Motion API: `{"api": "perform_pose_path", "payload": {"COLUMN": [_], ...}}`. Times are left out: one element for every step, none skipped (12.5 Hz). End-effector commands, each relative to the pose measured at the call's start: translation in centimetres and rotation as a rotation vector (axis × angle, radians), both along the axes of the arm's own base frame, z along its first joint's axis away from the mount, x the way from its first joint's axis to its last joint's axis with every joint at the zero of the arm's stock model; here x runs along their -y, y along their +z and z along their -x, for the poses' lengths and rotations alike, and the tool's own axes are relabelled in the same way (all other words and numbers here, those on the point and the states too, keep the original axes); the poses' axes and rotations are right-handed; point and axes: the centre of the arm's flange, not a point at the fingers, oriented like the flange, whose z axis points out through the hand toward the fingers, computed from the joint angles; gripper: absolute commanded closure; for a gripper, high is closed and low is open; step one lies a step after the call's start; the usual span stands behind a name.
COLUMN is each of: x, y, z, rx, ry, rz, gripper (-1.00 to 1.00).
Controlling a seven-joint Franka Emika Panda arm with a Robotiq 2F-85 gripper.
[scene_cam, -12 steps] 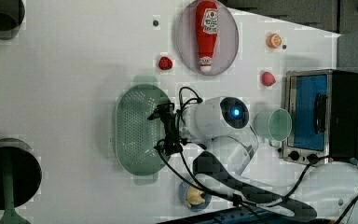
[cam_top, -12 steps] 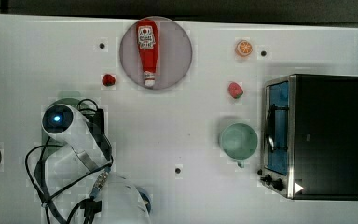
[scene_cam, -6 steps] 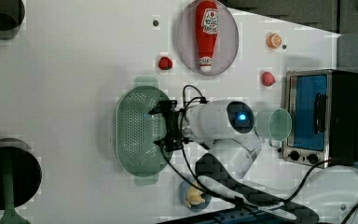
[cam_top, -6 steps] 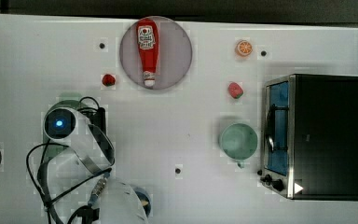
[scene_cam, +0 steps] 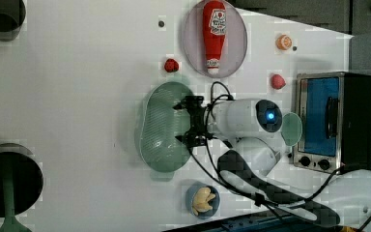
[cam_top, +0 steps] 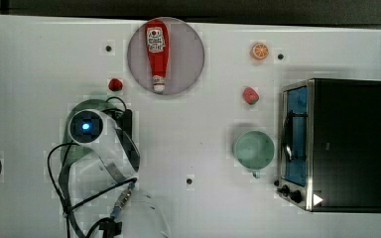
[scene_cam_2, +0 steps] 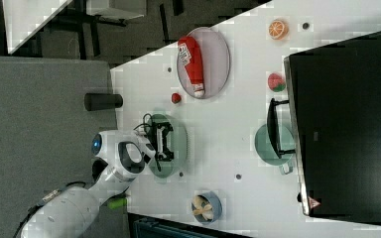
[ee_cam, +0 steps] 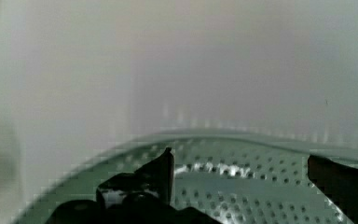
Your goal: Drag strainer left to right.
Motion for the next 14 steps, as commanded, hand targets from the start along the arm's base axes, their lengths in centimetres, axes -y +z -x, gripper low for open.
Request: {"api": "perform_pose_path", "payload": {"x": [4.1,5.4,6.6,7.8,9.0,10.2,11.4,12.6,13.8,15.1,16.4,17.7,19.0,20.3], "y": [1.1,1.2,1.3,1.4,1.3,1.2,1.1,1.0,0.9,0.9,0.8,0.8,0.8,0.8], "z": [0.1,0.2,0.2,0.1,0.1,-0.1,-0.2,-0.4,-0.5,-0.6,-0.7,-0.8,-0.9,-1.0], "rx": [-0.003,-0.004,-0.001,0.000,-0.003,-0.005,-0.007,-0.008,-0.011,-0.012,-0.013,-0.009,-0.007,-0.008], "ry": [-0.010,-0.008,0.001,0.006,0.002,0.002,-0.003,-0.010,-0.008,0.001,0.009,0.012,0.001,-0.011], "rz": [0.033,0.040,0.042,0.046,0.051,0.055,0.059,0.063,0.066,0.069,0.072,0.074,0.079,0.084], "gripper": [-1.00,-1.00,-1.00,-1.00,-1.00,-1.00,-1.00,-1.00,-1.00,-1.00,-1.00,-1.00,-1.00,-1.00]}}
